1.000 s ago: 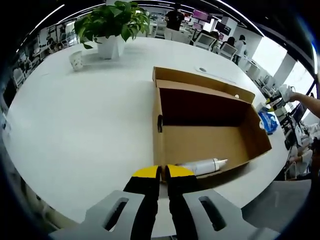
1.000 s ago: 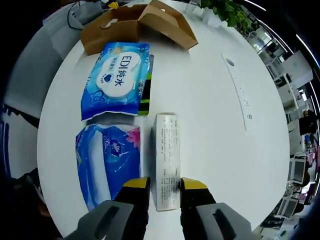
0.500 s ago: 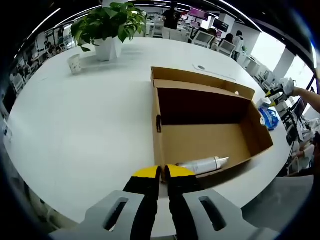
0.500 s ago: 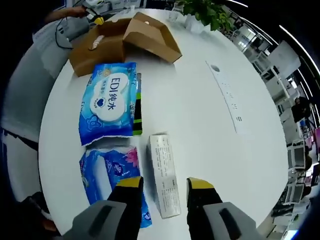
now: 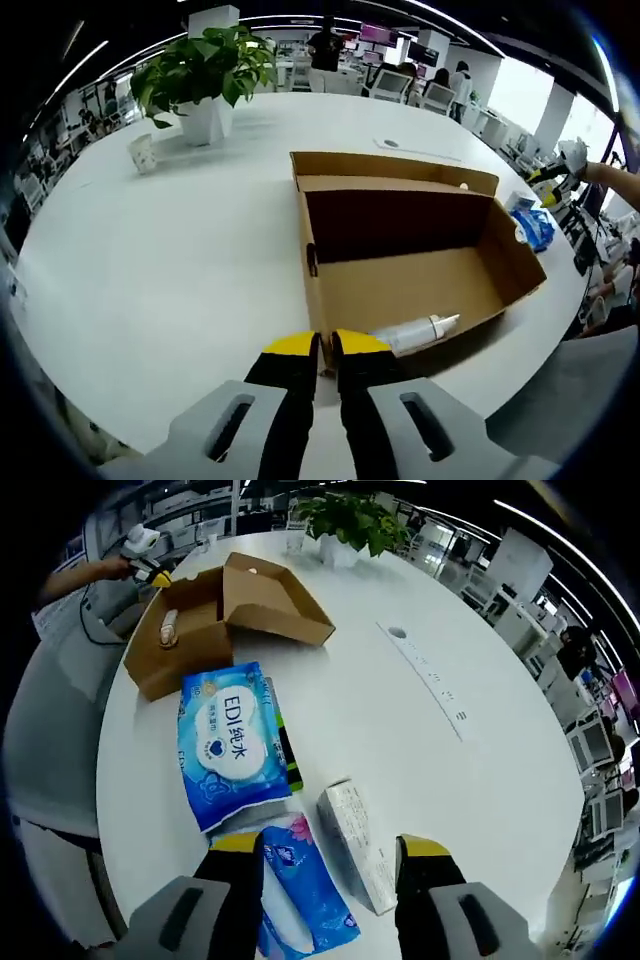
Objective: Operate the shoe box by opening the lid, removing the specified soft item, and placing it in the target area until the item is outside and the box remains undamaged.
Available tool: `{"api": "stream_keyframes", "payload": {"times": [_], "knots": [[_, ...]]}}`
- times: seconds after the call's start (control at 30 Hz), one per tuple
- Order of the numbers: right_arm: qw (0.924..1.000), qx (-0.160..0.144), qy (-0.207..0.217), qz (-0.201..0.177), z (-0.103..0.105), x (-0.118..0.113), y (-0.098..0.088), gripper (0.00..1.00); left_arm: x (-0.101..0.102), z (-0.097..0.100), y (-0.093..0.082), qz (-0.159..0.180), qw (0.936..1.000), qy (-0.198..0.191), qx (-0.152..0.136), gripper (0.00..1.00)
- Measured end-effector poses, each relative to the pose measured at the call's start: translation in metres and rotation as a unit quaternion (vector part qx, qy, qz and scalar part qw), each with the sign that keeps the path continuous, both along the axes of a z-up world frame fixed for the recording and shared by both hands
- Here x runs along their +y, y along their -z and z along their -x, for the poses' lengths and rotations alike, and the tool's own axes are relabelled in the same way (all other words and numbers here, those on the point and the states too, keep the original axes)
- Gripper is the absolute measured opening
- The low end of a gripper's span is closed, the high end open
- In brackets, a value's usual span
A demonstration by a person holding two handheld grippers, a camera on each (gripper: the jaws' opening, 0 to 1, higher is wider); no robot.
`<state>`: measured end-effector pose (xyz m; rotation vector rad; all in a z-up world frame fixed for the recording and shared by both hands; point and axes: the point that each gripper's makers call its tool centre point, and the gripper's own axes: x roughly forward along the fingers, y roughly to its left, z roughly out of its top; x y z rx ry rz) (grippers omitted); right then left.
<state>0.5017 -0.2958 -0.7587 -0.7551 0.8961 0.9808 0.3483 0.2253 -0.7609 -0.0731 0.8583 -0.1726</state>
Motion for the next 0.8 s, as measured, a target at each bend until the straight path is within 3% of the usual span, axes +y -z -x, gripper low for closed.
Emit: {"api": "stream_keyframes", "payload": {"times": [0.3, 0.63, 0.8], "knots": [[0.9992, -0.011, 0.024, -0.030, 0.024, 0.016, -0.016, 0.60, 0.007, -0.006, -0.013, -0.013, 0.9997, 0.011, -0.017, 0.14], [0.9971, -0.021, 0.054, -0.049, 0.051, 0.029, -0.025, 0.84, 0.018, -0.018, -0.035, -0.040, 0.9978, 0.044, -0.030, 0.21], [0.9949, -0.032, 0.073, -0.061, 0.063, 0.033, -0.029, 0.92, 0.020, -0.024, -0.044, -0.032, 0.9973, 0.057, -0.033, 0.27]]}}
